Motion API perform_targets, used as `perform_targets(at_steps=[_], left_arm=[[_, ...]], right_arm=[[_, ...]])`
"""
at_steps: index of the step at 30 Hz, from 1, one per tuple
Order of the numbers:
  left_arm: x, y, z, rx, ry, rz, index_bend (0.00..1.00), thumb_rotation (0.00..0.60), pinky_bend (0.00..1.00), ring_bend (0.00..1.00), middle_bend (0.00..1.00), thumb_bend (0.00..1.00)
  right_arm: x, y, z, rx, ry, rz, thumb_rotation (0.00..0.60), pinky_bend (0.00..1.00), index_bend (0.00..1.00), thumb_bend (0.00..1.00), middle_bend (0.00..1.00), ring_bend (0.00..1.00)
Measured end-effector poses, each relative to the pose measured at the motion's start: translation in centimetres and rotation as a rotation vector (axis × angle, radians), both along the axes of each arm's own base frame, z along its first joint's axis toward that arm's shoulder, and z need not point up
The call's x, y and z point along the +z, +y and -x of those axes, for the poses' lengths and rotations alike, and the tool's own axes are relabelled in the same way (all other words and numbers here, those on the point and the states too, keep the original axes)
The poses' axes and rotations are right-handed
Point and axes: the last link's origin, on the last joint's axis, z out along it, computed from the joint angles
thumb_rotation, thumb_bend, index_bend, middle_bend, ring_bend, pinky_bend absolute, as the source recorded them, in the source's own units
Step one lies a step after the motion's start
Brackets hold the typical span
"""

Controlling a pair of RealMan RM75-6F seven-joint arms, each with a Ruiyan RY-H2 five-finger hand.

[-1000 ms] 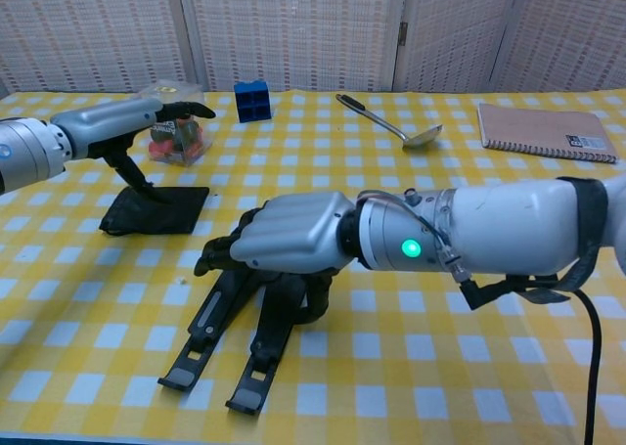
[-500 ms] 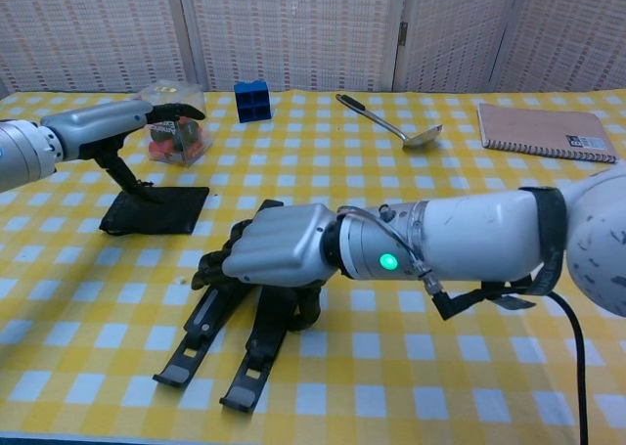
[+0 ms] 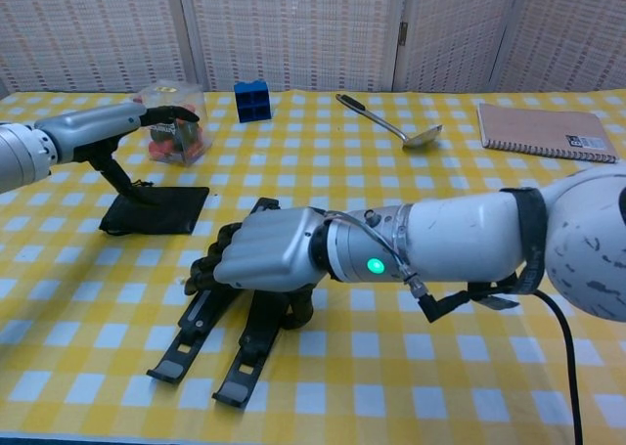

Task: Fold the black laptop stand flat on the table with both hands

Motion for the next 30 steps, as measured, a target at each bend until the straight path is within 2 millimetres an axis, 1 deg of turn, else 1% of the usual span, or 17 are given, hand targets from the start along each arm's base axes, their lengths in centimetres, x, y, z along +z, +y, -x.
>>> perform_targets(at_steps=[6, 12, 14, 17, 20, 26, 30], left_arm=[[0.0, 0.0, 0.2, 0.002, -0.002, -0.001, 0.01, 0.600, 0.00, 0.00, 0.05, 0.15], [0.1, -0.1, 0.3, 0.001, -0.002, -0.002, 0.01, 0.600, 0.00, 0.00, 0.05, 0.15], [0.1, -0.1, 0.4, 0.000, -0.002, -0.003, 0.01, 0.600, 0.00, 0.00, 0.05, 0.15], [0.2, -0.1, 0.5, 0.001, 0.000, -0.002, 0.01, 0.600, 0.00, 0.00, 0.05, 0.15], [0.2, -0.1, 0.6, 0.002, 0.002, -0.001, 0.01, 0.600, 0.00, 0.00, 0.05, 0.15], [0.0, -0.2, 0.8, 0.006, 0.005, 0.005, 0.01, 0.600, 0.00, 0.00, 0.05, 0.15], [-0.1, -0.2, 0.8, 0.006, 0.007, 0.006, 0.01, 0.600, 0.00, 0.00, 0.05, 0.15]], right_arm=[[-0.3, -0.2, -0.2, -0.021, 0.004, -0.010, 0.600, 0.00, 0.00, 0.32, 0.08, 0.06], [-0.4, -0.5, -0.9, -0.069, -0.001, -0.038, 0.600, 0.00, 0.00, 0.31, 0.15, 0.08], [-0.4, -0.7, -1.2, -0.074, -0.007, -0.040, 0.600, 0.00, 0.05, 0.32, 0.20, 0.09], [-0.3, -0.8, -1.6, -0.075, -0.022, -0.036, 0.600, 0.00, 0.14, 0.32, 0.25, 0.11], [-0.1, -1.0, -1.8, -0.073, -0.038, -0.030, 0.600, 0.00, 0.20, 0.32, 0.29, 0.13], [0.2, -1.1, -1.7, -0.071, -0.050, -0.024, 0.600, 0.00, 0.23, 0.32, 0.31, 0.14], [0.3, -1.2, -1.6, -0.058, -0.069, -0.011, 0.600, 0.00, 0.26, 0.32, 0.35, 0.18]])
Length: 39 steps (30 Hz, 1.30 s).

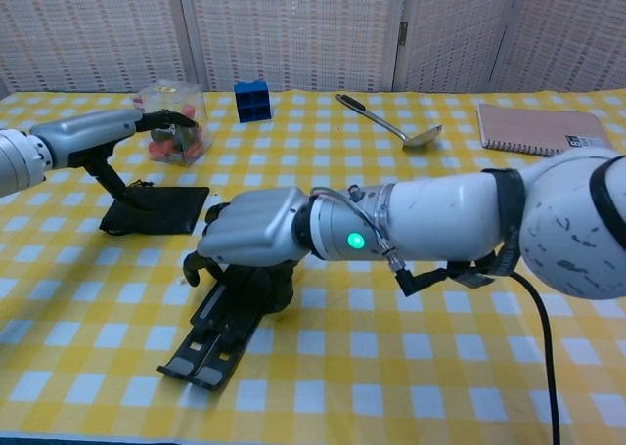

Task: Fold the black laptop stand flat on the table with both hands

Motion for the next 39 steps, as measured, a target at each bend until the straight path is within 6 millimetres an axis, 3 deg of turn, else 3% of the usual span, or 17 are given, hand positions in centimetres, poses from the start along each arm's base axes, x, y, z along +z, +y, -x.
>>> perform_targets(at_steps=[7, 14, 21, 24, 26, 28, 35, 39], left_arm=[[-0.1, 0.1, 0.0, 0.002, -0.003, 0.001, 0.01, 0.600, 0.00, 0.00, 0.05, 0.15], [-0.2, 0.0, 0.0, -0.001, 0.001, 0.002, 0.00, 0.600, 0.00, 0.00, 0.05, 0.15], [-0.2, 0.1, -0.2, -0.005, -0.002, -0.001, 0.00, 0.600, 0.00, 0.00, 0.05, 0.15], [-0.1, 0.1, -0.3, -0.008, -0.005, -0.006, 0.00, 0.600, 0.00, 0.00, 0.05, 0.15], [0.1, 0.2, -0.4, -0.009, -0.011, -0.011, 0.00, 0.600, 0.00, 0.00, 0.05, 0.15], [0.3, 0.2, -0.5, -0.008, -0.016, -0.015, 0.00, 0.600, 0.00, 0.00, 0.05, 0.15], [1.3, -0.1, -0.7, -0.010, -0.014, -0.057, 0.00, 0.600, 0.00, 0.00, 0.05, 0.23], [2.2, -0.6, -0.6, 0.008, -0.027, -0.080, 0.02, 0.600, 0.00, 0.00, 0.05, 0.25]], right_arm=[[-0.1, -0.2, 0.5, 0.002, -0.017, 0.013, 0.600, 0.00, 0.31, 0.32, 0.40, 0.22], [-0.2, -0.3, 0.5, 0.018, -0.057, 0.035, 0.600, 0.00, 0.41, 0.31, 0.52, 0.33], [0.0, -0.5, 0.8, 0.027, -0.074, 0.047, 0.600, 0.00, 0.42, 0.32, 0.49, 0.35], [0.2, -0.3, 0.9, 0.032, -0.074, 0.044, 0.600, 0.00, 0.28, 0.32, 0.34, 0.23], [0.5, -0.2, 1.0, 0.035, -0.075, 0.044, 0.600, 0.00, 0.08, 0.32, 0.20, 0.16], [0.9, -0.1, 1.0, 0.037, -0.081, 0.047, 0.600, 0.00, 0.01, 0.32, 0.13, 0.12], [3.9, 0.3, 1.6, -0.009, -0.175, 0.110, 0.600, 0.00, 0.00, 0.32, 0.11, 0.15], [7.3, 0.6, 3.4, -0.095, -0.258, 0.186, 0.600, 0.00, 0.00, 0.32, 0.12, 0.15]])
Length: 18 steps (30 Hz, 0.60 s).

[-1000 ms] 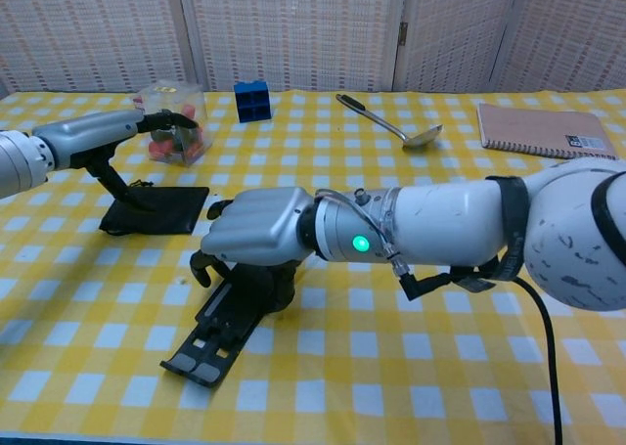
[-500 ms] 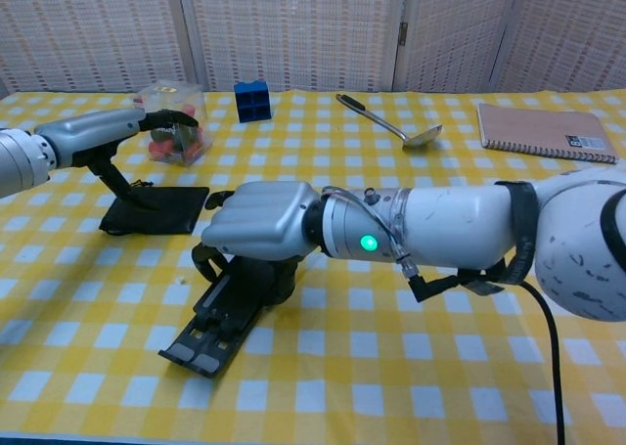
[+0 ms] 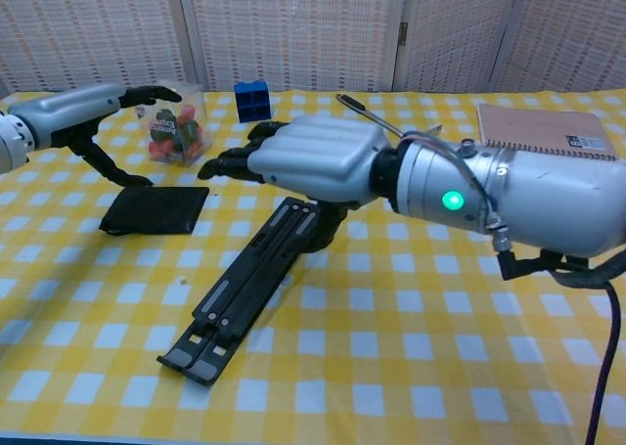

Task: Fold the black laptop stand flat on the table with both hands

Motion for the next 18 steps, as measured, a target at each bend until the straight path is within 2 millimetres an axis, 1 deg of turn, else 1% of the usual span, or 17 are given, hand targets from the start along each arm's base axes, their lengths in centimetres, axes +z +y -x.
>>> perform_targets(at_steps=[2, 6, 9, 13, 18], left_arm=[[0.7, -0.4, 0.2, 0.014, -0.002, -0.015, 0.02, 0.600, 0.00, 0.00, 0.05, 0.25], [1.9, -1.4, 0.9, 0.055, -0.005, -0.046, 0.03, 0.600, 0.00, 0.00, 0.05, 0.26], [3.0, -2.3, 1.5, 0.088, -0.001, -0.072, 0.04, 0.600, 0.00, 0.00, 0.05, 0.27], [4.6, -3.5, 2.4, 0.120, 0.020, -0.129, 0.05, 0.600, 0.00, 0.00, 0.05, 0.27], [6.6, -5.8, 3.4, 0.160, 0.032, -0.226, 0.07, 0.600, 0.00, 0.00, 0.05, 0.27]], right_arm=[[1.8, 0.1, 1.3, -0.052, -0.031, 0.041, 0.600, 0.00, 0.00, 0.32, 0.13, 0.15], [5.8, 0.8, 5.1, -0.200, -0.090, 0.133, 0.600, 0.00, 0.00, 0.32, 0.13, 0.13], [8.3, 1.5, 7.9, -0.293, -0.115, 0.192, 0.600, 0.00, 0.00, 0.31, 0.13, 0.13], [11.1, 2.7, 11.1, -0.401, -0.146, 0.251, 0.600, 0.00, 0.00, 0.32, 0.12, 0.12], [14.5, 4.5, 15.2, -0.535, -0.184, 0.302, 0.600, 0.00, 0.00, 0.32, 0.10, 0.09]])
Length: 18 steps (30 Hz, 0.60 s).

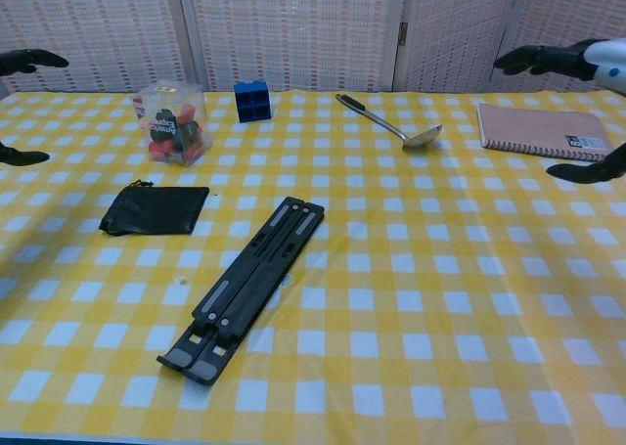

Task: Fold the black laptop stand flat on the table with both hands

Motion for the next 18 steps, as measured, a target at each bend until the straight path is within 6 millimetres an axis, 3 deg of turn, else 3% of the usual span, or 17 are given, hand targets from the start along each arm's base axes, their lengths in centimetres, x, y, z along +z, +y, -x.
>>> perform_targets(at_steps=[11, 18], left_arm=[[2.9, -7.4, 2.8, 0.087, 0.062, -0.111, 0.08, 0.600, 0.00, 0.00, 0.06, 0.27], [3.8, -11.4, 3.7, 0.125, 0.057, -0.140, 0.09, 0.600, 0.00, 0.00, 0.06, 0.27]], right_arm=[[4.0, 4.7, 7.1, -0.210, -0.108, 0.057, 0.600, 0.00, 0.00, 0.32, 0.08, 0.05], [5.8, 7.9, 9.2, -0.257, -0.103, 0.136, 0.600, 0.00, 0.00, 0.32, 0.08, 0.04]])
